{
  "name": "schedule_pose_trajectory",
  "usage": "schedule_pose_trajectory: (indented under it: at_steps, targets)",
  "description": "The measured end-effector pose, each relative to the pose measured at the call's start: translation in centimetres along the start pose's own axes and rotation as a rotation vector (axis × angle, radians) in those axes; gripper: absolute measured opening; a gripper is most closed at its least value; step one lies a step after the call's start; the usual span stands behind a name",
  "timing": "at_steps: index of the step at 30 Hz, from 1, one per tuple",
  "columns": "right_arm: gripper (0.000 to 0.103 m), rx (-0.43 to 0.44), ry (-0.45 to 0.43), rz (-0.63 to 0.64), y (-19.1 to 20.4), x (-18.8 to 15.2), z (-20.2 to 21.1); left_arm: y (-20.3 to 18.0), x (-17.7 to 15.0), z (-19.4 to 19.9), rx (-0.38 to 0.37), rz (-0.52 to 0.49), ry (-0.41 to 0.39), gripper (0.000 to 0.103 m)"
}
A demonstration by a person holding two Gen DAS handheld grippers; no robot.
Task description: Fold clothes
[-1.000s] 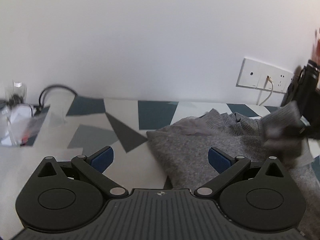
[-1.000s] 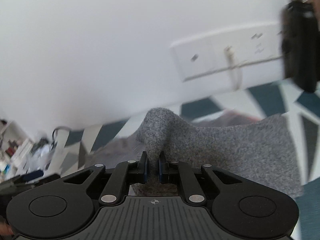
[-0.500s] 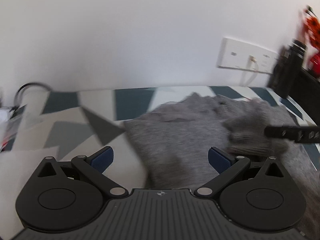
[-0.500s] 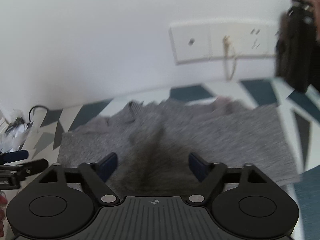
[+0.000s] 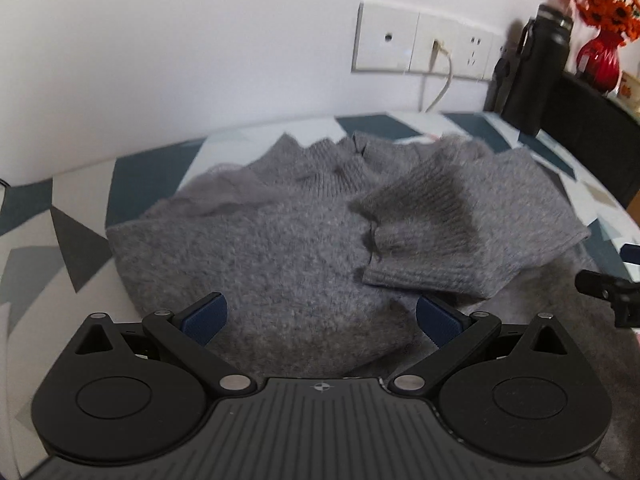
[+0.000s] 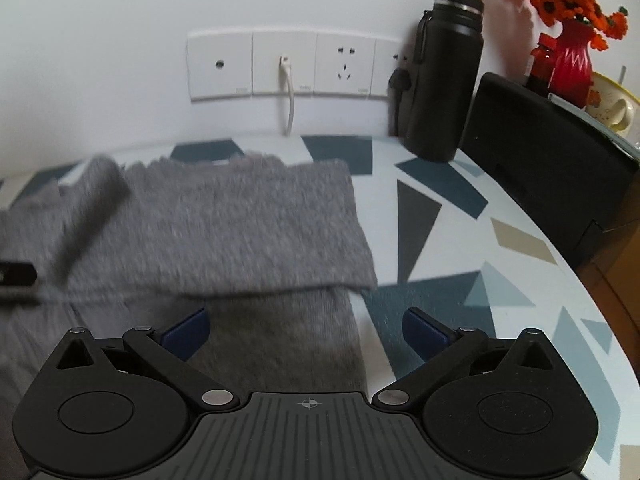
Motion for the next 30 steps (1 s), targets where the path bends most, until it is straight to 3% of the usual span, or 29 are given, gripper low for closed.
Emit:
schedule_pose_trajectory:
  at_steps: [4, 12, 21, 23, 25, 27, 30]
  targets:
    - [0.102, 0.001, 0.018, 0.034, 0.5, -0.7, -0.6, 0.0, -0.4, -0.7, -0.023, 0.036, 0.017, 0.103]
    - [0.102, 0.016, 0.038, 0.035, 0.5, -1.5, -1.5, -0.8, -0.6, -1.2, 0.046, -0.009, -0.013, 0.103]
    - [0.102, 0.062, 0.039, -0.067, -0.4, -1.8, -1.8, -0.9, -0.3, -1.5, 0.065, -0.004, -0.006, 0.103]
    - [0.102, 0.068, 0.035, -0.064, -0.4, -1.9, -1.8, -0.7, -0.1, -1.3, 0.04, 0.002, 0.019, 0.103]
    - [0.102, 0.071, 0.03, -0.062, -0.4, -1.9, -1.8, -0.2, 0.4, -0.3, -0.036, 0.055, 0.02, 0.099]
    - [0.102, 0.072, 0.024, -0.06, -0.4, -2.0, -1.7, 0.3, 1.0, 1.4, -0.124, 0.119, -0.015, 0.078]
    - [0.102, 0.073, 0.019, -0.059, -0.3, -2.0, -1.7, 0.4, 1.3, 3.1, -0.232, 0.213, 0.007, 0.074]
Point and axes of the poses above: each gripper's, at about its wrist camera, not at the fingertips, and z roughly against the way its jaws point, y to its left, x to its top, the point moved 8 cm from there along -z, roughly the way its jaws point, and after that the axes turned 12 degrees about x, right-handed, at the moved point
